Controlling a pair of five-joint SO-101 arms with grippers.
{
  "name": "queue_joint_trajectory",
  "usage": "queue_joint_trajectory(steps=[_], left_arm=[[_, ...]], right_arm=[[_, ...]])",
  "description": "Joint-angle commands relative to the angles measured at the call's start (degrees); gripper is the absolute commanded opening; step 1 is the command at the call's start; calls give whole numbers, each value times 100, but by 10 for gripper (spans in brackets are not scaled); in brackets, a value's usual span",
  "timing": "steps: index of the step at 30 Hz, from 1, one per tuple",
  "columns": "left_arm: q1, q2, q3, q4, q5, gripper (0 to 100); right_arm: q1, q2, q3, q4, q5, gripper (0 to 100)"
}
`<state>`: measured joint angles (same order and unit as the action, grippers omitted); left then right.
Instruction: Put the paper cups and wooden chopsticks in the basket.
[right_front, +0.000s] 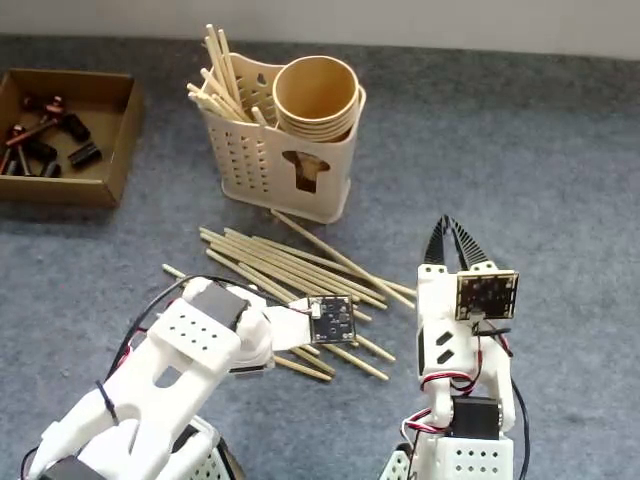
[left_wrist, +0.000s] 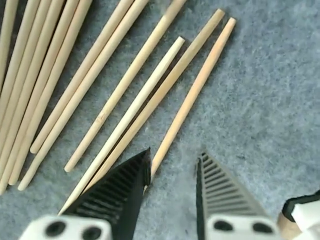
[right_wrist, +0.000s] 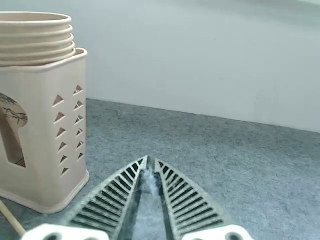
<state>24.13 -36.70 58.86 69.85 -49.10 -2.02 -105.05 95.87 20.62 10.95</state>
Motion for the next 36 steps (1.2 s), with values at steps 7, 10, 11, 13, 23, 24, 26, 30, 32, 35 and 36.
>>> queue_joint_trajectory(steps=[7, 10, 11, 13, 23, 24, 26, 30, 32, 35, 36], left_arm=[[110, 541, 66, -642, -35, 153], [75, 1165, 40, -993, -9, 152], [66, 1323, 13, -1037, -9, 145], [92, 1420, -136, -958, -9, 120], [110, 1455, -180, -976, -26, 119], [110, 1455, -171, -976, -9, 118], [92, 1464, -154, -976, -9, 85], [57, 1420, -154, -932, -9, 10], [57, 1411, -189, -835, 0, 6], [66, 1411, -409, -440, 0, 5], [57, 1411, -523, -299, 35, 5]], right_arm=[[40, -22, 620, -198, 44, 6], [40, -22, 620, -198, 44, 6], [40, -22, 620, -198, 44, 6], [40, -22, 620, -198, 44, 6], [31, -22, 620, -198, 44, 6], [31, -22, 620, -198, 44, 6], [31, -22, 620, -189, 44, 6], [31, -22, 620, -189, 44, 6], [31, -22, 620, -189, 44, 6], [31, -22, 620, -189, 53, 6], [31, -22, 620, -189, 53, 6]])
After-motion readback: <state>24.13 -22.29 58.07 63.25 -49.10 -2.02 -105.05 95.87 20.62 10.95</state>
